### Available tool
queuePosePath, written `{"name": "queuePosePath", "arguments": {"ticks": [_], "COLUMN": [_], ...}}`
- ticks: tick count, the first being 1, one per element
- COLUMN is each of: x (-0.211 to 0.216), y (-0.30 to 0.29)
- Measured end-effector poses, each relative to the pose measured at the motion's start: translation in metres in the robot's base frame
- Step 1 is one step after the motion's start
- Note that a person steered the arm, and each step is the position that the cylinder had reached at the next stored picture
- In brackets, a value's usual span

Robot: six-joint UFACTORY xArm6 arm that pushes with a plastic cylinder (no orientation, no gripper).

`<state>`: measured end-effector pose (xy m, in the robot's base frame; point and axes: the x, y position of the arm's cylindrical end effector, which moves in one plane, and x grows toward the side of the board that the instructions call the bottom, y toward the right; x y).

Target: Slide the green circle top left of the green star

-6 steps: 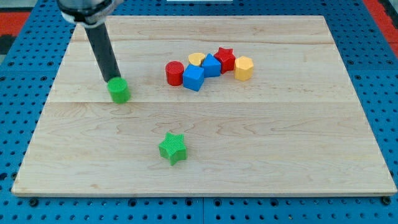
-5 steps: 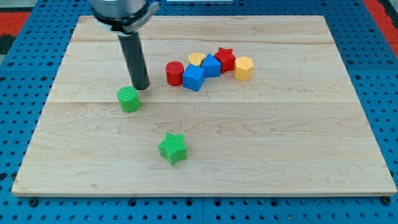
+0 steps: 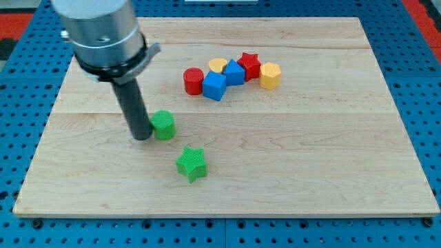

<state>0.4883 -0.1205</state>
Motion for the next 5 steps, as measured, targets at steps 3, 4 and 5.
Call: {"name": "queuePosePath", "arguments": {"ticks": [3,4,5], "x": [-0.070,-0.008,0.022], "y": [-0.024,0.069,0.094]}}
